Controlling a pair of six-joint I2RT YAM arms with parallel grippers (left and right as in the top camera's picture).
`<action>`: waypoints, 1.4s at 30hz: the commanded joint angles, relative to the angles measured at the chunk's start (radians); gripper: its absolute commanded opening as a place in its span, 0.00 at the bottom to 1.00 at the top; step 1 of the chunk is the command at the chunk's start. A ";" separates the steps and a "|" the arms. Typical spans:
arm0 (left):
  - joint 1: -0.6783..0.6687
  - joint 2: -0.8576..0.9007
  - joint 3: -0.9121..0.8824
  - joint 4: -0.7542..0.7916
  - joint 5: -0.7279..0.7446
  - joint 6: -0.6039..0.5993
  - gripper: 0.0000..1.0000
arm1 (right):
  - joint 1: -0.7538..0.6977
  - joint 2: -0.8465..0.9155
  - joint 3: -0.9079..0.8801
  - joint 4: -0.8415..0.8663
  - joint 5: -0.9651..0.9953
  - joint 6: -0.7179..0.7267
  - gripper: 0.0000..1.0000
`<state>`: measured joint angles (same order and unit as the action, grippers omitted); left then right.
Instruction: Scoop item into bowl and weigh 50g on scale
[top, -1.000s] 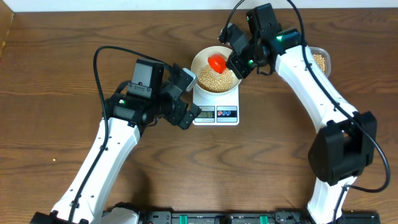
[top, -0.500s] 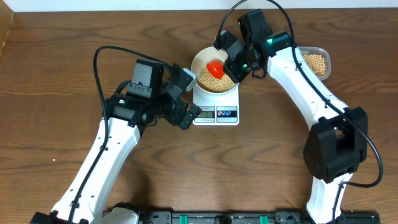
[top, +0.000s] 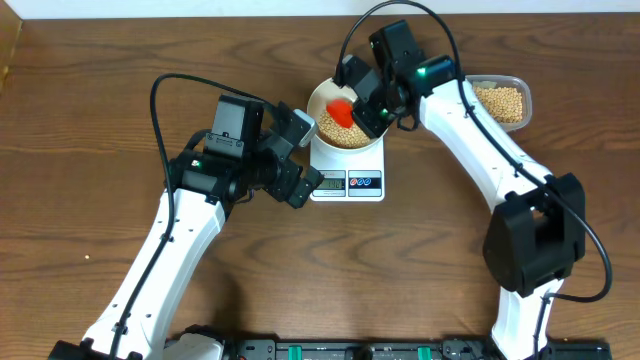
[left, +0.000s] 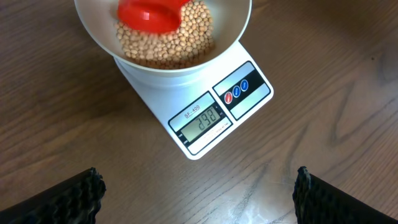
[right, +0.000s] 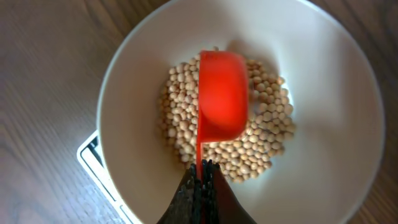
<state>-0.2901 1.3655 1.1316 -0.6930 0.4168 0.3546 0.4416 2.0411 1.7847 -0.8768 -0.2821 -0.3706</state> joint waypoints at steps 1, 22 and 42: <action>0.001 0.000 0.002 -0.003 0.002 -0.005 0.99 | 0.022 0.020 -0.013 -0.014 0.002 -0.013 0.01; 0.001 0.000 0.002 -0.003 0.002 -0.005 0.99 | -0.142 0.013 0.021 -0.001 -0.354 0.108 0.01; 0.001 0.000 0.002 -0.003 0.002 -0.005 0.99 | -0.174 -0.021 0.035 0.005 -0.290 0.092 0.01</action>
<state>-0.2901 1.3655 1.1316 -0.6930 0.4164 0.3546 0.2481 2.0502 1.7912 -0.8707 -0.6136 -0.2729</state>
